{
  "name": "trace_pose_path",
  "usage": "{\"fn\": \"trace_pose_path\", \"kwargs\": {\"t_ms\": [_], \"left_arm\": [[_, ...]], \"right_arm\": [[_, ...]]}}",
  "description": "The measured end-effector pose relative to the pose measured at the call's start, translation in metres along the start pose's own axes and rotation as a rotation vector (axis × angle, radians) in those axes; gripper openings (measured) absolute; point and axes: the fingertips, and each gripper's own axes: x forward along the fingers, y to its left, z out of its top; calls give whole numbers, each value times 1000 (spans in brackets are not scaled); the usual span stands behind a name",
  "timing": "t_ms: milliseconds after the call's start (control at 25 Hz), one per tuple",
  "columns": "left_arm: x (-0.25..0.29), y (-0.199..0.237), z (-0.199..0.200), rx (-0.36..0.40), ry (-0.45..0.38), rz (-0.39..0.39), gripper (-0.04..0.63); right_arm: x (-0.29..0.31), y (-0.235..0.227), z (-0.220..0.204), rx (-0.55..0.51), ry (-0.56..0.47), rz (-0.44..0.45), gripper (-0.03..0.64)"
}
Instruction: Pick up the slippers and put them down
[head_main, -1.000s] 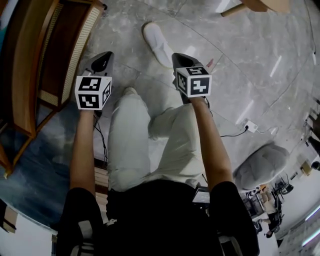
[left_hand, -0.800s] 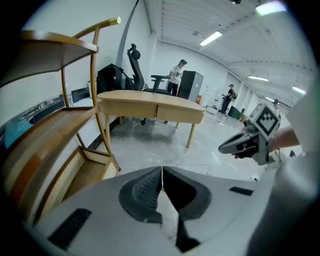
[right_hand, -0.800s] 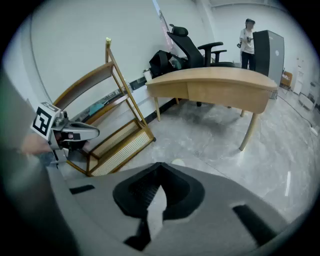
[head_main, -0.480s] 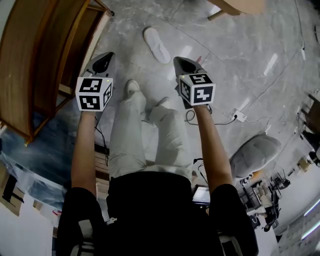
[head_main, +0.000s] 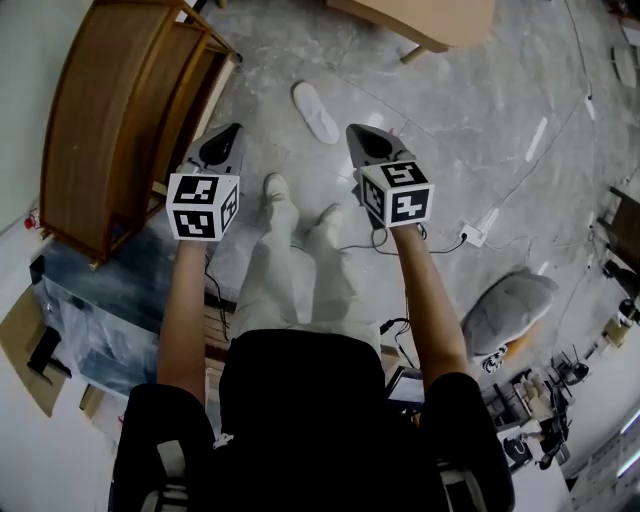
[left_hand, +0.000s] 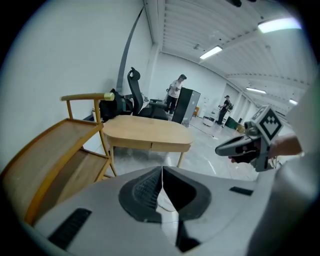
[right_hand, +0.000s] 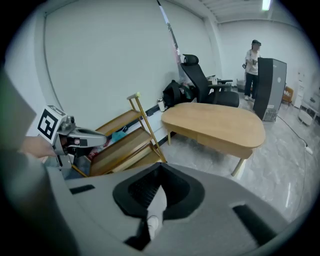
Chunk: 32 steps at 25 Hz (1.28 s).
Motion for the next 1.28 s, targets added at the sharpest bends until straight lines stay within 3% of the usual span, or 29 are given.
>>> {"fn": "trace_pose_path", "kwargs": {"t_ms": [360,880,1280], "left_arm": [[-81,-15,45,16,-65,12,8],[-155,-61,141,154,-255,-58,8],[-208,-108,185,181,-386,-32,8]], "right_arm": [[-66,38,69,-30,-109,-7,0],[-152,94,169,-133,-311,-26,0],[-224,102,193,-154,-434,-12,0]]}}
